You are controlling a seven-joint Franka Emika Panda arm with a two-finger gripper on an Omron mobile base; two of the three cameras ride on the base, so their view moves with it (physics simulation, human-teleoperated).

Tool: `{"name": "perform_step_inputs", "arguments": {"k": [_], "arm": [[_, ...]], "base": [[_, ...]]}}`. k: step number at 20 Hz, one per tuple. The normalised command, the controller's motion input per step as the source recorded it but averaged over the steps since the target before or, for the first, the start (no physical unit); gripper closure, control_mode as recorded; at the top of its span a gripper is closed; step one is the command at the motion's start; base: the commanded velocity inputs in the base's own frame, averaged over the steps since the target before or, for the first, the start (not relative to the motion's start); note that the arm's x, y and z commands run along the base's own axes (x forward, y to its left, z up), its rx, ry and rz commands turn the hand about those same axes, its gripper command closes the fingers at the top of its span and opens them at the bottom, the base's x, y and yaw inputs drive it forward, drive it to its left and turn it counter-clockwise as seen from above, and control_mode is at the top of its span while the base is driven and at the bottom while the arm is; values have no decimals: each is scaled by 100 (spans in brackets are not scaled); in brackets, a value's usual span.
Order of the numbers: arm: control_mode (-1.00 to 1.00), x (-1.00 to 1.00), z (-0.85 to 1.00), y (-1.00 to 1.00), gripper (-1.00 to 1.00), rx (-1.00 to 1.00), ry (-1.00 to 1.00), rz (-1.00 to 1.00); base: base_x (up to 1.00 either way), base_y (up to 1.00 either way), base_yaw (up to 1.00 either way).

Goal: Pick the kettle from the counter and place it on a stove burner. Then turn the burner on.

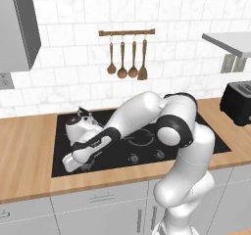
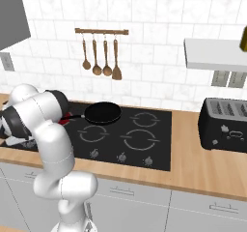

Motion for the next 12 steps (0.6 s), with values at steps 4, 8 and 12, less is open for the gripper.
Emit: {"name": "perform_step_inputs", "arguments": {"k": [4,8,12], "arm": [[-100,-43,-2,19,100,-14,0,49],[-100,-44,-5,26,100,-15,0,47],[-100,-7,0,0,100,0,-3,0]], "base": [[0,0,0],[0,0,0],[0,0,0]]}}
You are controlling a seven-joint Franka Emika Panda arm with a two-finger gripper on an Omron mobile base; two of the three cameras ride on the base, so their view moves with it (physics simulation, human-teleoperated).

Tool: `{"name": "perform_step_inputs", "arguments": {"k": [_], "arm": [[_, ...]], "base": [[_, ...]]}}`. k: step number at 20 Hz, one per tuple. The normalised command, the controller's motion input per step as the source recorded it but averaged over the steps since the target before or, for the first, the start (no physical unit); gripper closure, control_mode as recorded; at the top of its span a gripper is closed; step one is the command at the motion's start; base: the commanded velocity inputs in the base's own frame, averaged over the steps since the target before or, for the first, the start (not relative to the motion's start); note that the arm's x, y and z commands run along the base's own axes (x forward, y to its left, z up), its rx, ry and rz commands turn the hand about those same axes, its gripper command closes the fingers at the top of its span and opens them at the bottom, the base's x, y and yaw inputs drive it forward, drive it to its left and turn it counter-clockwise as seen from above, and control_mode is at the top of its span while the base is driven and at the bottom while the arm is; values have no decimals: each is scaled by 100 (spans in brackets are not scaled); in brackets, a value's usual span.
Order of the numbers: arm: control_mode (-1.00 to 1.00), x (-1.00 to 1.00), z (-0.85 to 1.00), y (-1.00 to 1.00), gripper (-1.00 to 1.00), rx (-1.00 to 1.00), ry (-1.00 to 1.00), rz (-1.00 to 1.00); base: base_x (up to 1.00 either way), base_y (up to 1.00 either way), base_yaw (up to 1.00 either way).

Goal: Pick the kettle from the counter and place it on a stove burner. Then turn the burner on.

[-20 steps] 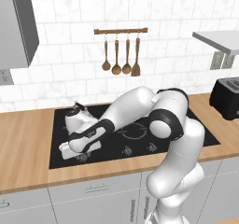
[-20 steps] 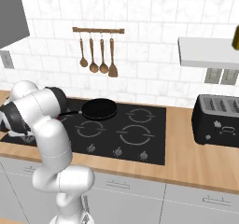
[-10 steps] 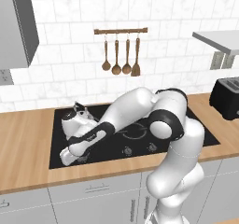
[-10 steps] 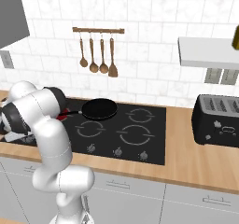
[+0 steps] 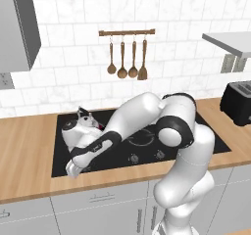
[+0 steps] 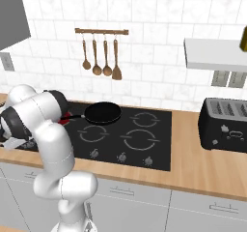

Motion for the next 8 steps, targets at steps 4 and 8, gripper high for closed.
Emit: {"name": "perform_step_inputs", "arguments": {"k": [4,8], "arm": [[-100,0,0,0,100,0,0,0],[-100,-4,0,0,100,0,-7,0]], "base": [[0,0,0],[0,0,0]]}}
